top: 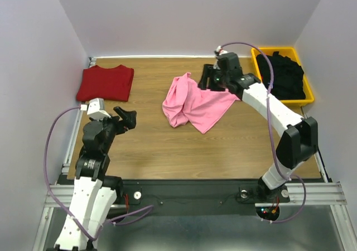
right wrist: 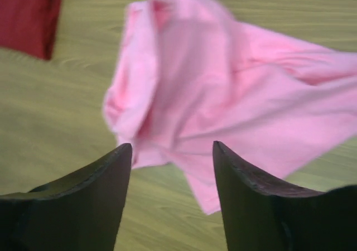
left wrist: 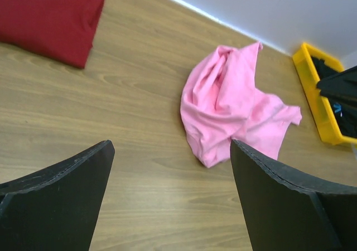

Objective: Fold and stack the t-shirts
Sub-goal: Move the tshirt to the center of the board

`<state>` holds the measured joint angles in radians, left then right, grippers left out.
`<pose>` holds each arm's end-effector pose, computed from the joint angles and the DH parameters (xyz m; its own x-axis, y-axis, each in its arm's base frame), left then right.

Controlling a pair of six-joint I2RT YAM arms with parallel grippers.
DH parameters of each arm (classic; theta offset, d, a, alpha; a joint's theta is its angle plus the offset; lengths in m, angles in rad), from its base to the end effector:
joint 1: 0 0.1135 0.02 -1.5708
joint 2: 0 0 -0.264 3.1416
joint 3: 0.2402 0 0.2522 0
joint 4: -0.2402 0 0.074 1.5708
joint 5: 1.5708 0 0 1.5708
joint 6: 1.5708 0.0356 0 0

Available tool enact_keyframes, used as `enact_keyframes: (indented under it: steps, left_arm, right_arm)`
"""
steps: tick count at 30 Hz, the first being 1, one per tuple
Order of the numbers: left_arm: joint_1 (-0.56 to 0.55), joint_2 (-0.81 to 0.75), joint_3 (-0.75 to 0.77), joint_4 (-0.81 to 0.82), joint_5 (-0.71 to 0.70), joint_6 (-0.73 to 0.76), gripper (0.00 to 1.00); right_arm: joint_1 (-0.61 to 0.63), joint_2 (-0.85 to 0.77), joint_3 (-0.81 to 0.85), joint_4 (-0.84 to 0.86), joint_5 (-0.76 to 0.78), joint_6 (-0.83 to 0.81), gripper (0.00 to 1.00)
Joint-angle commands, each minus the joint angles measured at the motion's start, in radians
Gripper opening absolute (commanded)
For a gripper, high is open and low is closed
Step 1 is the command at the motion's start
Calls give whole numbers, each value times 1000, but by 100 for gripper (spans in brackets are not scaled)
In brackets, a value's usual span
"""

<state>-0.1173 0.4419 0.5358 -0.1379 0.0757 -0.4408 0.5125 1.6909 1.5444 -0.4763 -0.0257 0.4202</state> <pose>0.1278 -0.0178 0.3043 -0.1213 -0.4141 -0.9021 0.1548 0.8898 -0.4292 0.3410 0.1929 0.3353 -0.6715 0.0901 -0.7355 -0.2568 0.9028 0.3450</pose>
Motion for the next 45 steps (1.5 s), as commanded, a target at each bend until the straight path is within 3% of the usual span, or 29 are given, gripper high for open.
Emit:
enact_keyframes:
  steps: [1,6,11,17,19,30,33,36,37,40,45]
  left_arm:
    - [-25,128,13,84,87,-27,96]
    - [-161,350,91,113,59,-35,96]
    - [-329,614,200,133,-98,-21,96]
    - [-465,851,309,179,-166,-13,97]
    - [-487,922,340,182,-206,-6,97]
    - [-532,1155,507,187,-303,80,96]
    - [-533,1216,535,144,-375,68,88]
    - [-530,1241,526,139,-416,65,72]
    - [-532,1248,504,150,-422,60,60]
    - [-525,1258,463,165,-448,42,50]
    - [-446,1227,391,172,-464,8,24]
  right_arm:
    - [-146,-59,-96,10,61,-43,63]
    - [-259,-10,-188,11,31,-96,49]
    - [-273,49,-202,27,-119,-86,47]
    - [-256,81,-305,126,-266,12,48]
    - [-240,85,-329,142,-272,20,53]
    - [-215,96,-423,166,-223,23,52]
    - [-215,107,-452,173,-211,31,49]
    - [-215,113,-475,183,-195,40,45]
    - [-215,113,-489,182,-186,45,42]
    - [-221,101,-515,180,-134,57,36]
    - [-287,50,-587,177,-74,92,24]
